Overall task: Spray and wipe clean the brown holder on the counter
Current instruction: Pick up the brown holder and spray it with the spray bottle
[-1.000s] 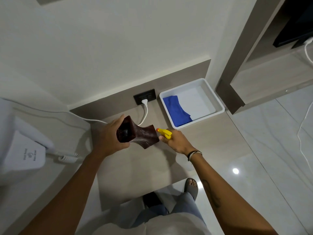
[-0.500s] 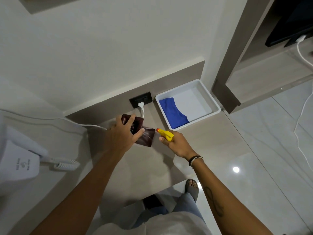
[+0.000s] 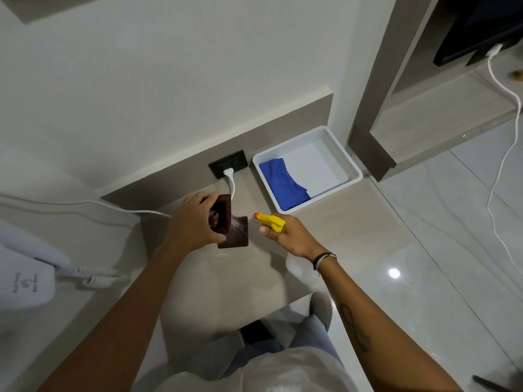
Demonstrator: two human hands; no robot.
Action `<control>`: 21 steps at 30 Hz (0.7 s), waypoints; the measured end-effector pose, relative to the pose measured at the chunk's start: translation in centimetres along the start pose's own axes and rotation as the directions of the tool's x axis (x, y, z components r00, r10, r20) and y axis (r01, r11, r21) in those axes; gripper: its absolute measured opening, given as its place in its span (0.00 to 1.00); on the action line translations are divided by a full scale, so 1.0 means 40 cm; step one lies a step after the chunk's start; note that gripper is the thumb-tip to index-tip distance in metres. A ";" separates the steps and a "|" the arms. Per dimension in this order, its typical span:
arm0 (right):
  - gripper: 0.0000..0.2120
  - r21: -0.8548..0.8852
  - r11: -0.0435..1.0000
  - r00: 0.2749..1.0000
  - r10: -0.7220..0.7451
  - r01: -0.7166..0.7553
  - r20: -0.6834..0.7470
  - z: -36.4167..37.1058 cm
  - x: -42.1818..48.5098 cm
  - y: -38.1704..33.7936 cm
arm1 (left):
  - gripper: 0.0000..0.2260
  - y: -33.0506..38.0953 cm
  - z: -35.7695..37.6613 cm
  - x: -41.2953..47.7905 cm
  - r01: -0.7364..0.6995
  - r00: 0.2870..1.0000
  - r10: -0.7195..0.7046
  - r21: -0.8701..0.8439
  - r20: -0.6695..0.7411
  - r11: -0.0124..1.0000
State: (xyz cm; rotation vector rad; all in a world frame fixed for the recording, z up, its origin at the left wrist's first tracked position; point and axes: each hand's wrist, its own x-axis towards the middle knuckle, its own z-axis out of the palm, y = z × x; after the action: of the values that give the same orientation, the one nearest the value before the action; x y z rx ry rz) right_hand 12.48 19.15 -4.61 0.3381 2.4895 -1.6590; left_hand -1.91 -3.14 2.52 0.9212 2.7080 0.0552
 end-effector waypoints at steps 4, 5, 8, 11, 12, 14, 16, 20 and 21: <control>0.17 0.048 0.999 0.999 -0.012 0.010 0.046 0.021 0.017 -0.005 | 0.47 -0.040 0.003 -0.020 0.060 0.995 -0.073 -0.182 -0.069 0.982; 0.15 0.058 0.998 0.998 -0.011 0.007 0.061 0.026 0.022 -0.009 | 0.47 -0.052 0.006 -0.028 0.076 0.992 -0.098 -0.250 -0.076 0.965; 0.18 0.056 0.998 0.995 -0.028 0.023 0.097 0.044 0.042 -0.033 | 0.48 -0.085 0.020 -0.051 0.097 0.985 -0.145 -0.402 -0.090 0.910; 0.21 0.001 0.998 0.991 -0.062 0.062 0.117 0.061 0.058 -0.054 | 0.49 -0.102 0.035 -0.067 0.121 0.979 -0.185 -0.468 -0.092 0.875; 0.20 -0.009 0.997 0.990 -0.079 0.080 0.116 0.066 0.064 -0.060 | 0.49 -0.105 0.037 -0.071 0.132 0.977 -0.196 -0.475 -0.088 0.870; 0.19 -0.040 0.993 0.987 -0.106 0.112 0.119 0.073 0.073 -0.072 | 0.49 -0.104 0.036 -0.077 0.147 0.976 -0.207 -0.477 -0.074 0.867; 0.19 -0.088 0.989 0.985 -0.103 0.116 0.137 0.080 0.081 -0.083 | 0.49 -0.103 0.030 -0.081 0.144 0.978 -0.198 -0.466 -0.069 0.873; 0.21 -0.144 0.989 0.988 -0.017 0.040 0.156 0.079 0.091 -0.085 | 0.49 -0.102 0.022 -0.085 0.130 0.982 -0.175 -0.444 -0.063 0.886; 0.20 -0.168 0.986 0.989 0.013 0.013 0.149 0.077 0.091 -0.078 | 0.49 -0.102 0.023 -0.084 0.130 0.983 -0.174 -0.442 -0.061 0.888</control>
State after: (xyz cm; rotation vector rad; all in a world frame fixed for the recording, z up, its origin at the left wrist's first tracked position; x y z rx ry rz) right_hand 8.09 15.58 -3.87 0.1864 2.4939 -1.4037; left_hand -1.52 -8.48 1.97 0.5812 2.6735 0.6648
